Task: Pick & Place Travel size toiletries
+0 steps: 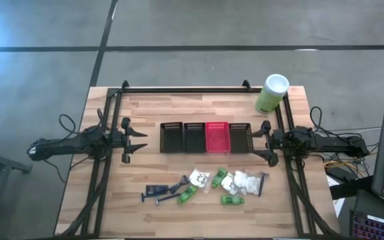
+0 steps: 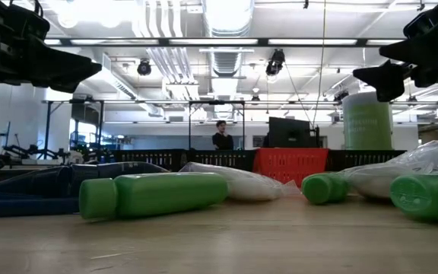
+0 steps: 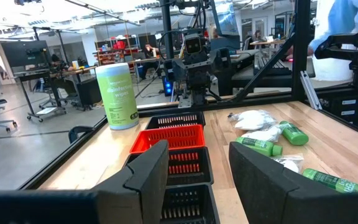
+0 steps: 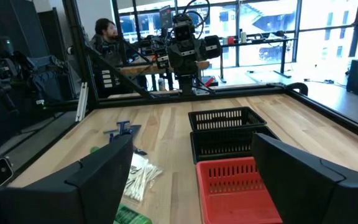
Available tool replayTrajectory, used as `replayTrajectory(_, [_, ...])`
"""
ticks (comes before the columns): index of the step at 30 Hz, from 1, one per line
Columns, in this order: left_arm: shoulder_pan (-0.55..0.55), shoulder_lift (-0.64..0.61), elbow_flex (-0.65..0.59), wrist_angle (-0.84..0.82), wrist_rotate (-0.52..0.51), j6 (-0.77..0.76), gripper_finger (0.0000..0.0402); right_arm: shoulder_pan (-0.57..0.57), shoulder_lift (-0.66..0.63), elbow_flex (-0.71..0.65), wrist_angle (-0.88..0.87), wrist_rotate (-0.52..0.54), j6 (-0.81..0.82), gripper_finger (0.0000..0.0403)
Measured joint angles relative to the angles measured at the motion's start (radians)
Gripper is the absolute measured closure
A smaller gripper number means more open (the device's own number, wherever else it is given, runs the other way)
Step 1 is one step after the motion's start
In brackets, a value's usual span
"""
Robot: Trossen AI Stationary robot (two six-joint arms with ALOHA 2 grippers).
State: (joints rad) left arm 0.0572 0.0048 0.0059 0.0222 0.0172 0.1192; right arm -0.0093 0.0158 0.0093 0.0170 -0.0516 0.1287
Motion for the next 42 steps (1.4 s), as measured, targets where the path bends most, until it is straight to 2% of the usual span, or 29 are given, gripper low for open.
replayTrajectory(26, [0.000, 0.000, 0.000, 0.000, 0.000, 0.000, 0.0225, 0.000, 0.000, 0.000, 0.004, 0.000, 0.005, 0.0154])
replayTrajectory(27, [0.000, 0.000, 0.000, 0.000, 0.000, 0.000, 0.0225, 0.000, 0.000, 0.000, 0.017, 0.000, 0.042, 0.0157])
replayTrajectory(32, [0.000, 0.000, 0.000, 0.000, 0.000, 0.000, 0.0225, 0.000, 0.000, 0.000, 0.075, -0.001, 0.559, 0.0170])
replayTrajectory(36, [0.000, 0.000, 0.000, 0.000, 0.000, 0.000, 0.0225, 0.000, 0.000, 0.000, 0.069, -0.001, 0.864, 0.0178])
replayTrajectory(38, [0.000, 0.000, 0.000, 0.000, 0.000, 0.000, 0.0225, 0.001, 0.000, 0.000, 0.068, -0.002, 0.962, 0.0180])
replayTrajectory(42, [0.000, 0.000, 0.000, 0.000, 0.000, 0.000, 0.0225, 0.003, 0.000, 0.000, 0.078, -0.002, 0.971, 0.0183])
